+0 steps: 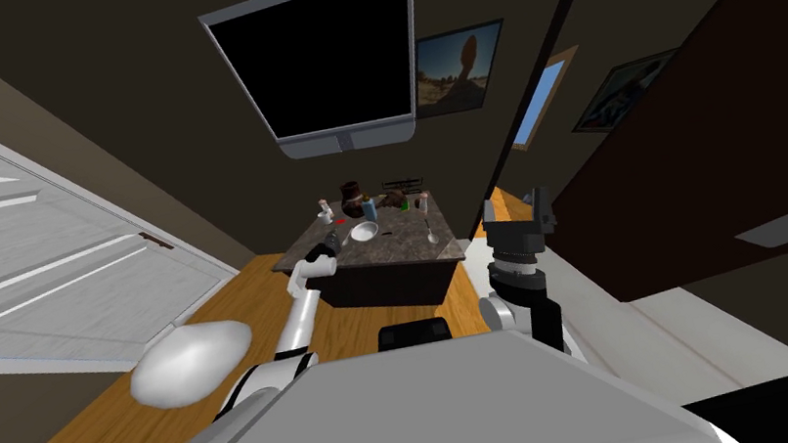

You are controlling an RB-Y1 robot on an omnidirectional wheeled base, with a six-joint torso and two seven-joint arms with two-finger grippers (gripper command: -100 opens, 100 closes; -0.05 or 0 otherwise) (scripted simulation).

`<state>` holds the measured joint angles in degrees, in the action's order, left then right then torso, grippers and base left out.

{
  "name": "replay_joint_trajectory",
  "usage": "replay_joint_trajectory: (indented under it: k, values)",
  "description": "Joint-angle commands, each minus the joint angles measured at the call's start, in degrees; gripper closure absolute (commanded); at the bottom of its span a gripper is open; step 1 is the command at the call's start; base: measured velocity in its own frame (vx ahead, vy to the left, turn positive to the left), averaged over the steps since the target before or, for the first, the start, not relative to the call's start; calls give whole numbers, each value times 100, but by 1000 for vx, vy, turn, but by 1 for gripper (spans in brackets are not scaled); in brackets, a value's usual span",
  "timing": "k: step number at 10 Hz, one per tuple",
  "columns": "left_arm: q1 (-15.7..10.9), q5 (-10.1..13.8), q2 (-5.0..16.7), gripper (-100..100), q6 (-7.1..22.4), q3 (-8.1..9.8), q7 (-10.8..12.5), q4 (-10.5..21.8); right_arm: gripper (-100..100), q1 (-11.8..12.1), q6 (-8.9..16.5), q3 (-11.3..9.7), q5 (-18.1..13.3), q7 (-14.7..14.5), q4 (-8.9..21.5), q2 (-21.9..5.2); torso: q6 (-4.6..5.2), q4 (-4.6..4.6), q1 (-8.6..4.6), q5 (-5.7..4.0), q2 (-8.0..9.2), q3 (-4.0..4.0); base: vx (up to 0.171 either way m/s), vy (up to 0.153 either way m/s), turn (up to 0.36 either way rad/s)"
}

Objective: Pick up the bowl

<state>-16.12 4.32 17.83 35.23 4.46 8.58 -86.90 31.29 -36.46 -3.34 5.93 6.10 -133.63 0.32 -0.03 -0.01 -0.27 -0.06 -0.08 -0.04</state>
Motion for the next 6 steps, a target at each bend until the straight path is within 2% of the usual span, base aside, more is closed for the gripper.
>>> replay_joint_trajectory:
  k: [1, 2, 3, 4, 5, 6]
  values:
    - [-147, 12, 14, -100, 200, 26, 1, 280, 0, 0, 0, 0, 0, 0, 0, 0, 0, 0, 0, 0, 0, 0, 12, -70, -7]
    - [-359, 57, 65, -100, 426, 80, 1, 413, 0, 0, 0, 0, 0, 0, 0, 0, -2, -1, 2, 0, 2, 0, 19, -88, -5]
    - [-383, 57, 65, -100, 495, 80, 1, 564, 0, 0, 0, 0, 0, 0, 0, 0, 0, 0, -4, -1, -1, -1, 17, -77, -2]
    - [-599, 101, 116, -100, 721, 136, -1, 710, 0, 0, 0, 0, 0, 0, 0, 0, -2, -1, 0, 0, 0, 0, 29, -92, -1]
    - [-613, 101, 116, -100, 779, 136, -1, 849, 0, 0, 0, 0, 0, 0, 0, 0, -1, -1, -6, -2, -4, -2, 22, -76, 4]
    - [-835, 145, 168, -100, 987, 191, -4, 1047, 0, 0, 0, 0, 0, 0, 0, 0, -1, -2, 0, 0, -2, -2, 22, -90, 4]
